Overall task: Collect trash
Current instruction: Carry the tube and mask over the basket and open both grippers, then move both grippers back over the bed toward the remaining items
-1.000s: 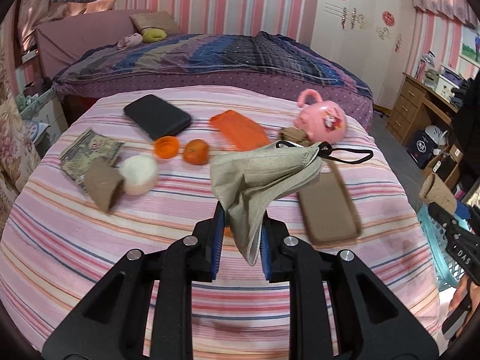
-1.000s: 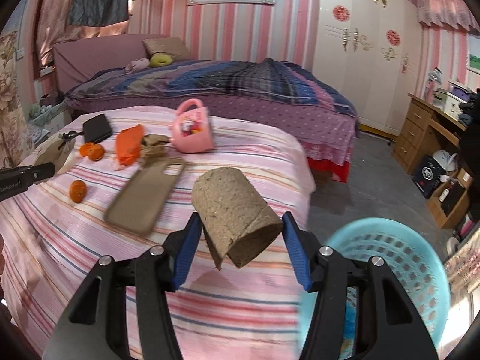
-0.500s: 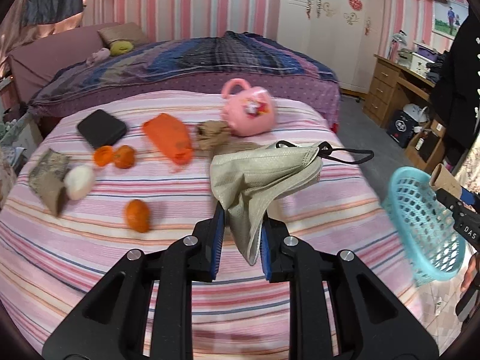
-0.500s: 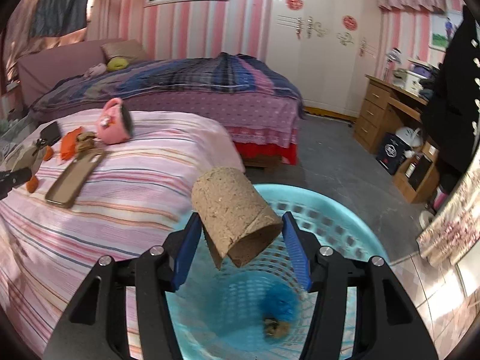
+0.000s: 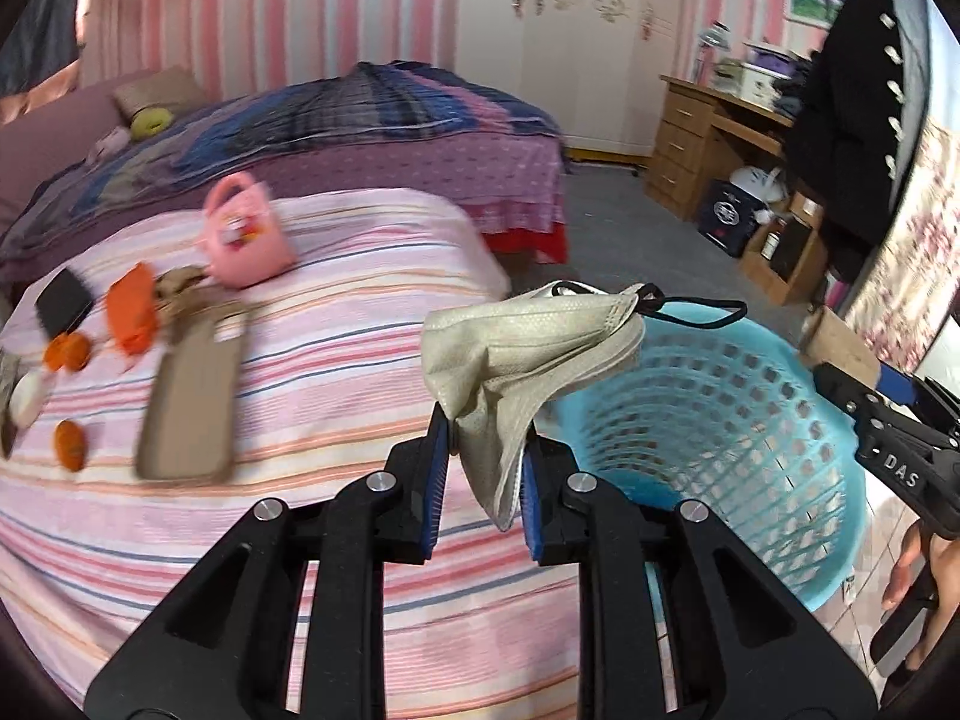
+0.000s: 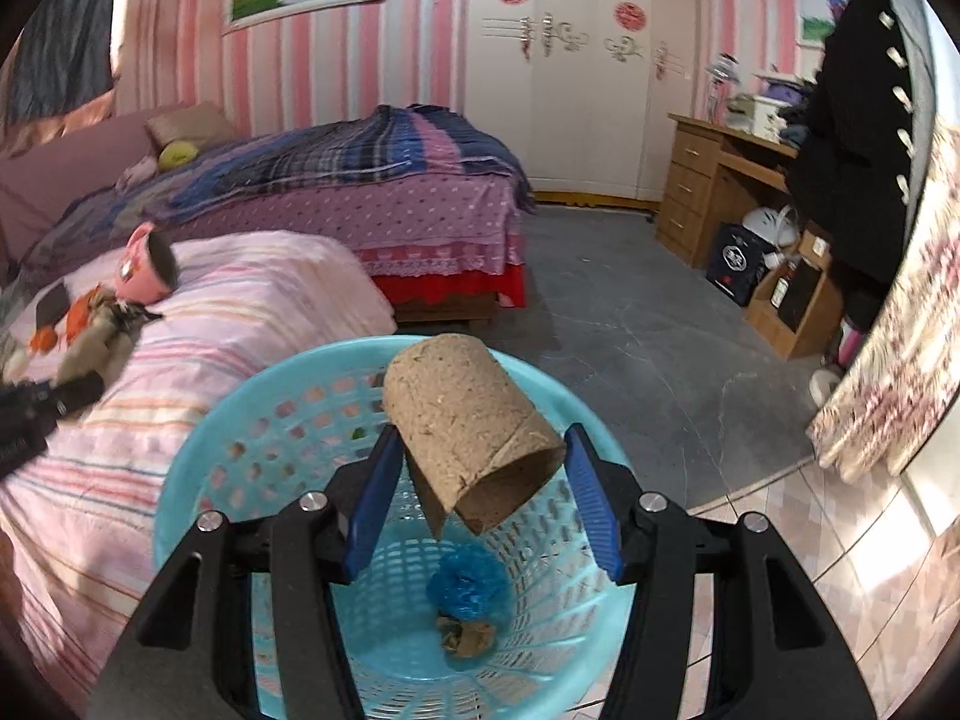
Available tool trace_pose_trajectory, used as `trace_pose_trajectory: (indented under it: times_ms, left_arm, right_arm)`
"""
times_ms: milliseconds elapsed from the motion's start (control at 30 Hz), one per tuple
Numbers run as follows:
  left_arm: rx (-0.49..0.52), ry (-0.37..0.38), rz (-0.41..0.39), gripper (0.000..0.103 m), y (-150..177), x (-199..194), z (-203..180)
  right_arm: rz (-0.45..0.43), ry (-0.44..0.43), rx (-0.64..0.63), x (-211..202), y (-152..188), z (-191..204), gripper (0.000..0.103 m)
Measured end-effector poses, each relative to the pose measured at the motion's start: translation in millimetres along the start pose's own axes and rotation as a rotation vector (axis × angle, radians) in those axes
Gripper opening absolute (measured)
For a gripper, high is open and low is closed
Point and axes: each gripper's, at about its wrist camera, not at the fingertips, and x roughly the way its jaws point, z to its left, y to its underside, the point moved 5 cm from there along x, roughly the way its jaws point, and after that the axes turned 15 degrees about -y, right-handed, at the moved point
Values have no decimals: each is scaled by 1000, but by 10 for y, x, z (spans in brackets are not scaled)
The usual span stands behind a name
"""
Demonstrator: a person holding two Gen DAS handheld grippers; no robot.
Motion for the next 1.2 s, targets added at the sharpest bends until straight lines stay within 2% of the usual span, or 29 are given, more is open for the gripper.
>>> trace_pose_trajectory:
  times_ms: [200,333,400,467,500,567,667,767,900,1000,1067,1200]
  left_arm:
    - [48,36,-15,20,-13,-41,-492]
    - [46,75,15,27,-10,4,-662]
    - [52,91,18,40,-13,7,-717]
    - [68,101,10,58,-7,-19,-747]
    - [72,97,2,62,-5,-35,-741]
    - [82,79,-17,75,-3,-68,-689]
    - [75,60,-44,83,-29,-112,-564]
    - [53,26,-70,88,-81,-123,-387]
    - [20,-12,-81,90,-117,-117,-141]
    - [-3,-25,-71,91,-144,-96,-34]
    - [-19,-32,-60,91,-145,-80,70]
    - [-31,-47,-59,91,-132,-66,242]
  right_arm:
    - [-7,6,33,-2,45,-160,55]
    - [-11,-1,46,-18,50,-207,55]
    - [-13,-1,49,-18,48,-212,55]
    - [-13,1,53,-24,55,-225,55]
    - [-11,5,54,-18,57,-234,55]
    - [-6,15,54,-4,66,-243,55]
    - [-6,16,55,0,63,-224,55]
    - [-6,14,45,14,57,-197,55]
    - [0,10,29,47,50,-122,56]
    - [1,2,29,71,36,-58,61]
    - [1,-1,33,81,28,-27,75]
    - [5,8,25,108,-5,62,83]
